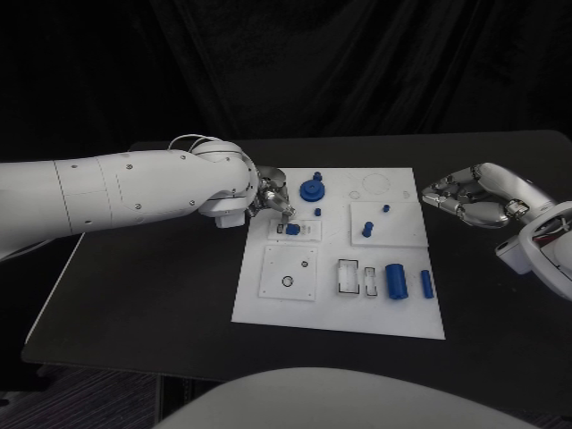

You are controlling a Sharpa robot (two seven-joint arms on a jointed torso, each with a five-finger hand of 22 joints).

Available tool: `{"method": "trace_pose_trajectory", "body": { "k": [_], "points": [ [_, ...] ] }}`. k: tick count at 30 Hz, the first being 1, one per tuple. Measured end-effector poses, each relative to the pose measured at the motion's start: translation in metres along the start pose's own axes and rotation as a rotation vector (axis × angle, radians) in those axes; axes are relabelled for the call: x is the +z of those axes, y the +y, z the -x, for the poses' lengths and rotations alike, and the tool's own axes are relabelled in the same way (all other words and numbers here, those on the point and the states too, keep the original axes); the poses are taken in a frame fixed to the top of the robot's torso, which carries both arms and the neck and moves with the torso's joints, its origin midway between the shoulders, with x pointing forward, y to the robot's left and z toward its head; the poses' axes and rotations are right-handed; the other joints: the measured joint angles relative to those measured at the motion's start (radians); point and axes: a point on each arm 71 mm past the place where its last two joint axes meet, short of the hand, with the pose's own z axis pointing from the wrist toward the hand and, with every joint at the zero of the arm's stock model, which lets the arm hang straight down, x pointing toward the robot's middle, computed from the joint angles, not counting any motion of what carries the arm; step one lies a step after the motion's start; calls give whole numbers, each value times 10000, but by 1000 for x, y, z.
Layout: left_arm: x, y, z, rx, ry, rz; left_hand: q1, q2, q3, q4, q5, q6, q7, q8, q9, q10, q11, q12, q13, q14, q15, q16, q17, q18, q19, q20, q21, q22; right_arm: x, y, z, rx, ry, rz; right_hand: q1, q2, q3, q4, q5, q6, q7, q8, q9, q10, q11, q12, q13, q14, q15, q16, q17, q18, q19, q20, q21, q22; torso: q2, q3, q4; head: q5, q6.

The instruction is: Assemble the parts on the task board

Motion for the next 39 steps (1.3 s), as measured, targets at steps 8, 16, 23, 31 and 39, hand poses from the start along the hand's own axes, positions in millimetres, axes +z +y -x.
{"method": "trace_pose_trajectory", "body": {
  "k": [8,16,23,31,39],
  "points": [
    [0,0,0,141,22,-8,0,0,0,0,0,0,0,0,9,0,0,0,0,0,0,0,0,1,0,0,0,-1,0,-1,0,1,14,-26,0,0,9,-8,0,0,0,0,0,0,0,0,1,0,0,0,0,0,0,0,0,0,1,1,-2,-2,0],
    [-1,-1,-1,199,51,-90,-3,-3,10,23,-70,0,0,0,9,0,0,0,0,-1,0,0,0,1,0,0,0,-1,-1,-1,-1,12,41,-45,0,0,8,-9,0,0,0,0,1,0,0,0,1,0,0,1,1,0,0,0,0,0,-6,5,-3,-1,0],
    [-6,5,2,-65,-359,-363,-259,-44,-366,587,-972,-400,151,-171,16,5,78,0,0,0,0,0,0,0,-35,36,-64,-1,-2,-2,-1,15,29,-70,55,-54,8,-8,0,0,0,0,-7,0,0,0,-32,0,0,0,-10,0,0,0,-57,0,-6,4,-5,-36,0],
    [-21,18,10,-678,-1544,-1323,316,-98,-700,710,-630,-1594,372,269,746,9,262,0,0,-12,171,0,0,1,75,216,-64,-2,-3,12,-5,102,-1,261,757,-276,326,-326,585,0,0,-47,-64,-38,37,-66,-88,0,0,0,-10,0,0,0,-58,0,0,0,-5,-90,0],
    [-35,24,11,-998,-2089,-2117,1036,-62,-964,718,-598,-2808,587,933,1471,8,415,0,0,1,326,0,0,0,253,394,-14,-2,15,53,-13,-821,105,1097,942,-718,286,-476,697,-402,73,-359,-223,987,-15,524,736,516,-66,608,624,0,354,-45,806,0,-8,-13,-16,-75,0]
  ]
}}
